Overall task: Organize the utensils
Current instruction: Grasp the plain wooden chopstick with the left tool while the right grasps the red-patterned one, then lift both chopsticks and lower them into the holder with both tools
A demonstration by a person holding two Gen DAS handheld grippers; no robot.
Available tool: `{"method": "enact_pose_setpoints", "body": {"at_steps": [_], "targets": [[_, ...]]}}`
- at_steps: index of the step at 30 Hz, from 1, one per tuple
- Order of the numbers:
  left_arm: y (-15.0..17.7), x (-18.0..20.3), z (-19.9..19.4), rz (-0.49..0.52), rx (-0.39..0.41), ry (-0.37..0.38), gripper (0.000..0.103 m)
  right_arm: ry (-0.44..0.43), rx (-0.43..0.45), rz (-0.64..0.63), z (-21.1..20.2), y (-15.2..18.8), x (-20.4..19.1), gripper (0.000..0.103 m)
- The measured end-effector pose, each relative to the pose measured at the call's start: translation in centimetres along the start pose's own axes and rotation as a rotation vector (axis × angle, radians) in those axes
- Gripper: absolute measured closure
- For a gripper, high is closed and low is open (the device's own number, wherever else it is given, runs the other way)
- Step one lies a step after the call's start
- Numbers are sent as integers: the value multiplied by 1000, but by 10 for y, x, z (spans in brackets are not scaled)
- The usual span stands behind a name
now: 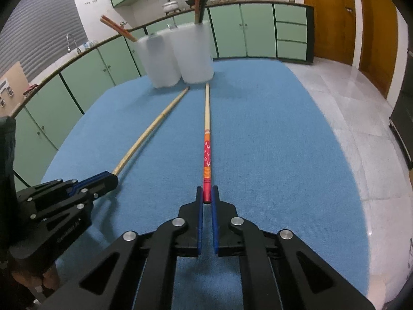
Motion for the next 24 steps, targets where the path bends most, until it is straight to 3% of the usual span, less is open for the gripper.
{"method": "enact_pose_setpoints", "body": {"at_steps": [15, 24], "targets": [[-78, 19, -108, 45, 280, 42, 97, 63, 260, -101, -102, -85, 13, 97], [-123, 23, -137, 19, 362, 122, 97, -7, 330, -136, -119, -134, 15, 97]]}}
Point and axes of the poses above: each gripper's, at about its wrist camera, not at the fingertips, and z roughly the way its jaws point, x to its right, y to its underside, the point moved 3 cm from there along z, roughly the way its jaws point, and after that the axes turned 13 degrees about -z, right-handed, at the moved point
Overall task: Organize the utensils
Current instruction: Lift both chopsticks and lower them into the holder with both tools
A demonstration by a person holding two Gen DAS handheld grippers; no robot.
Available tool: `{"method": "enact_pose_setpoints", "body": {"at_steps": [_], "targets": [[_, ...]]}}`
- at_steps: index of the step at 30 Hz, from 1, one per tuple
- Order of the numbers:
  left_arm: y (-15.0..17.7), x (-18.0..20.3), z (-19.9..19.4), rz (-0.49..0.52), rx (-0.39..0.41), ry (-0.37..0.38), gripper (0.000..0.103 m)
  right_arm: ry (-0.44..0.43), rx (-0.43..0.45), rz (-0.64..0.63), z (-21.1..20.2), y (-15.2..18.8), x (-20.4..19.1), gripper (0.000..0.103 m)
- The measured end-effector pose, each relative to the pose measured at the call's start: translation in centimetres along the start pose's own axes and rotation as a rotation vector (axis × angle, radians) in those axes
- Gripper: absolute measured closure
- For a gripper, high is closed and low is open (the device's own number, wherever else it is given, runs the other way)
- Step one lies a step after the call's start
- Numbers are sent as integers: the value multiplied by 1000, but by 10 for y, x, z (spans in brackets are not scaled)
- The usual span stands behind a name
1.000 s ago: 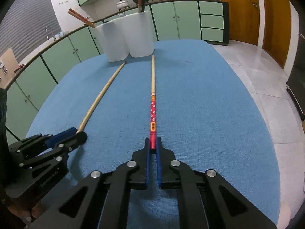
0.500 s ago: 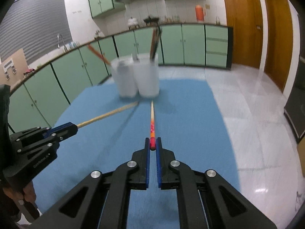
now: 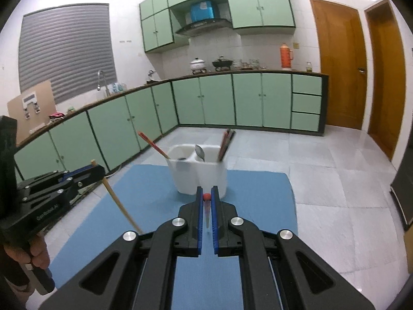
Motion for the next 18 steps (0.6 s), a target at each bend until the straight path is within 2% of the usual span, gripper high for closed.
{"method": "enact_pose_setpoints", "body": {"at_steps": [8, 15, 18], "targets": [[-28, -5, 4, -31, 25, 44, 97, -67, 29, -48, 7, -39, 4, 97], [-75, -7, -9, -38, 149, 52, 97, -91, 107, -74, -3, -82, 10, 97], [-102, -3, -12, -36, 227, 49, 97, -72, 137, -88, -6, -102, 16, 97]]}}
Point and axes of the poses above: each gripper's, at about its wrist camera, not at the fingertips, and z roughly the way its jaws point, x to its right, y to its underside, the point moved 3 cm from there along z, roughly the way its jaws point, and after that the axes turned 13 degrees about -z, right-handed, at the moved point
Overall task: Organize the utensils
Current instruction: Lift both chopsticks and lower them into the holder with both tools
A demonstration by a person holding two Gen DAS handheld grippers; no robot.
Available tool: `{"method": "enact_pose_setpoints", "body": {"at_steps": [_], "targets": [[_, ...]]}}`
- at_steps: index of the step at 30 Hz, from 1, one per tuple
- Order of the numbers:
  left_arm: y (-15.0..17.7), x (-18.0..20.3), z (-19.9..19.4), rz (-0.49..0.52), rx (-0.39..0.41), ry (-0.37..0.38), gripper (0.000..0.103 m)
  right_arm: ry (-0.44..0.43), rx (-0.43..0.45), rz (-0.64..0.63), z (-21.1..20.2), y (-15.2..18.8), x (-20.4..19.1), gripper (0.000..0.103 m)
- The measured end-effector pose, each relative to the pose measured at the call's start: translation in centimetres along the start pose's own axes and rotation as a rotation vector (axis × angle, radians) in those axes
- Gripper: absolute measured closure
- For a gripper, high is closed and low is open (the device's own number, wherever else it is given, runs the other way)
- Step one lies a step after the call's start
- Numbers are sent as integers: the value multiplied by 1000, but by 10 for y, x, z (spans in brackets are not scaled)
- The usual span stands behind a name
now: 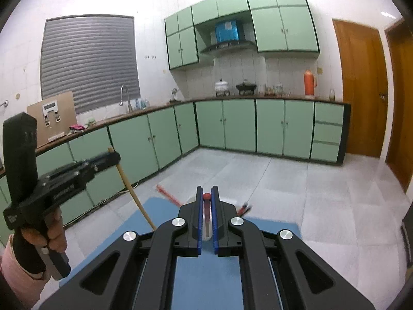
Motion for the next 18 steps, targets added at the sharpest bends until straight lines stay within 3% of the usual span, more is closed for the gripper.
{"method": "enact_pose_setpoints", "body": {"at_steps": [5, 9, 18], "targets": [[-39, 15, 19, 26, 127, 2, 97, 22, 11, -35, 15, -33, 11, 97], [-49, 25, 40, 48, 171, 3, 97, 35, -17, -65, 37, -46, 15, 97], [-16, 18, 95, 56, 89, -39, 97, 34, -132, -54, 93, -33, 22, 97]]}}
Point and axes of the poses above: each gripper's, at about its wrist camera, not at the fingertips, and z roughly the way its jaws point, x to its right, y to its underside, the point moved 3 cm from there along z, roughly the way its jaws point, and after that the axes turned 13 degrees about -z, right-handed, at the moved point
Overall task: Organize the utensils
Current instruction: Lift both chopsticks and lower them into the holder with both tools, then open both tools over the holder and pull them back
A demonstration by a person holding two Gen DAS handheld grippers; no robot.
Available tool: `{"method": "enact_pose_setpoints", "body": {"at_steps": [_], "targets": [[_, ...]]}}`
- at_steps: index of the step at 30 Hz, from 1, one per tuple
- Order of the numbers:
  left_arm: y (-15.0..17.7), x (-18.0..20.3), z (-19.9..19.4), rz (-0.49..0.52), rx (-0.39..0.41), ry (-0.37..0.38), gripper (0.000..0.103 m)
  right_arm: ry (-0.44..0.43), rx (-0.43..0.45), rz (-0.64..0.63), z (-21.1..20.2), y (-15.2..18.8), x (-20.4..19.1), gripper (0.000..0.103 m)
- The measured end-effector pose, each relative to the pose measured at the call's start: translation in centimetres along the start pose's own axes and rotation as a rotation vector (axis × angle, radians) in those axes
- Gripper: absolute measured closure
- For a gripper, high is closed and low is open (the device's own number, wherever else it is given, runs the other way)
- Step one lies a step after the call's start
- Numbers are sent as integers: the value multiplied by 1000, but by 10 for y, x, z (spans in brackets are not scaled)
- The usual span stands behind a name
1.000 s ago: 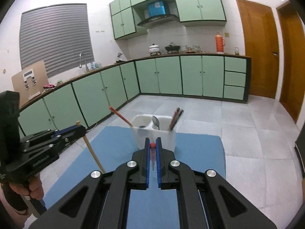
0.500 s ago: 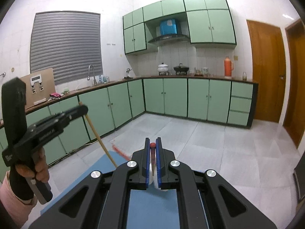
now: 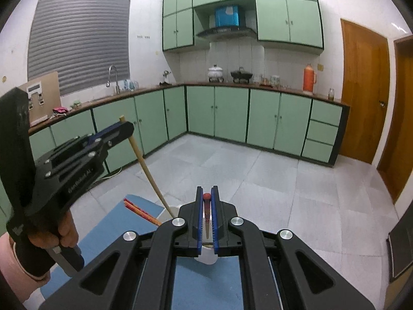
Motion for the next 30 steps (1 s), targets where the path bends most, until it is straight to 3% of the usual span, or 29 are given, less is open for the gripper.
{"method": "enact_pose_setpoints", "body": {"at_steps": [7, 11, 14, 17, 18, 20, 22, 25, 30], "targets": [[20, -17, 27, -19, -58, -28, 97, -18, -50, 25, 30, 10, 2, 97], [31, -23, 44, -20, -135, -39, 93, -36, -82, 28, 41, 20, 1, 96], [36, -30, 44, -24, -158, -36, 71, -24, -86, 33, 38, 29, 1, 95], [35, -35, 27, -35, -145, -32, 60, 12, -68, 47, 27, 35, 5, 76], [36, -37, 22, -37, -144, -38, 51, 26, -58, 51, 22, 37, 6, 68], [34, -39, 11, -44, -135, -40, 42, 51, -41, 62, 11, 42, 8, 63], [34, -41, -3, -52, -129, -39, 27, 64, -17, 81, 0, 46, 9, 53], [36, -41, -26, -65, -128, -31, 15, 79, 22, 117, -23, 56, 9, 43], [48, -37, -55, -62, -138, -35, 11, 90, 61, 169, -52, 77, 6, 36]]}}
Point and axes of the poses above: each gripper's, at about its wrist camera, not at the fingertips, and z roughly the way its jaws point, x to its right, y to its underside, the point moved 3 cm from there along z, roughly the way its jaws point, and after that the axes turned 13 degrees about -z, right-handed, at the moved point
